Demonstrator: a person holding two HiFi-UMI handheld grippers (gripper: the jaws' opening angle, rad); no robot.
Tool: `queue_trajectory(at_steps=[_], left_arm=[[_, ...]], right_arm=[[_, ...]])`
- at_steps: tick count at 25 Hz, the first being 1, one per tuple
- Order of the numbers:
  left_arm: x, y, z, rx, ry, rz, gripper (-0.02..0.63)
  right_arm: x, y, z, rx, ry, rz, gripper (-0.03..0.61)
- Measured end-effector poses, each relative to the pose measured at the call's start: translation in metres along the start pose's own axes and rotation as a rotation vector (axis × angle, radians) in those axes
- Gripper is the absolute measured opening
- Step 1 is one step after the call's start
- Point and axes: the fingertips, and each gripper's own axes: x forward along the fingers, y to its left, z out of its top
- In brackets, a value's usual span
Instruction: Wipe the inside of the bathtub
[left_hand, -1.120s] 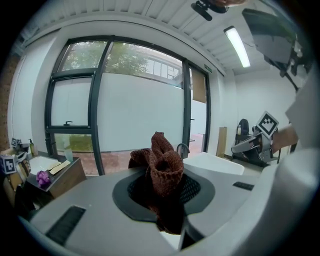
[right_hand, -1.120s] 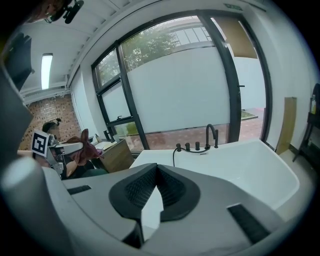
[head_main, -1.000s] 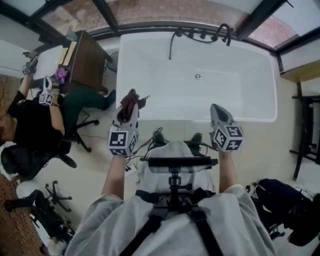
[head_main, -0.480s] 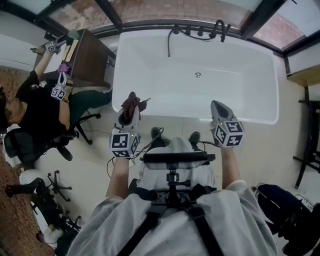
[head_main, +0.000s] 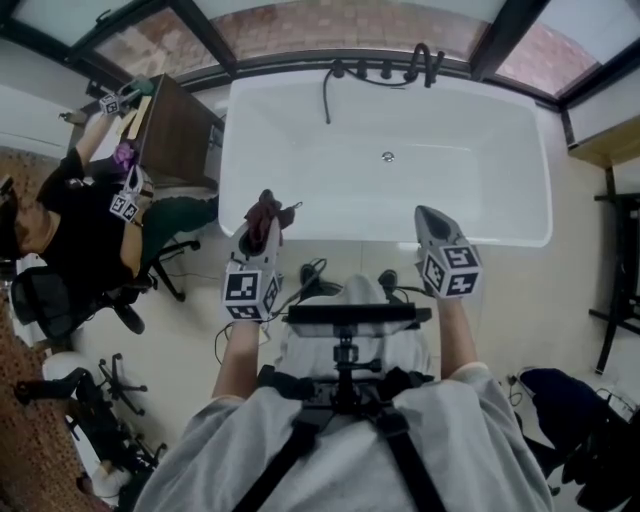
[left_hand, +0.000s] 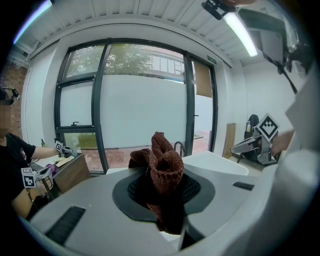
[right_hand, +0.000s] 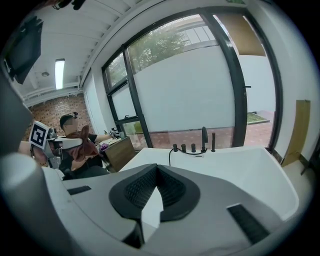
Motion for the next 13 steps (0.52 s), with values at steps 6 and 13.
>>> queue_trajectory(at_steps=[6, 13], left_arm=[[-0.001, -0.003, 0.001, -0.016, 0.003, -0.009, 0.084], [-0.008, 0.000, -0.004, -0.020, 0.006, -0.009, 0.084]], right_arm=[[-0.004, 0.003, -0.004, 0.005, 0.003, -0.005, 0.006], [-0.005, 0.012, -0.008, 0.003, 0.006, -0.003, 0.006]])
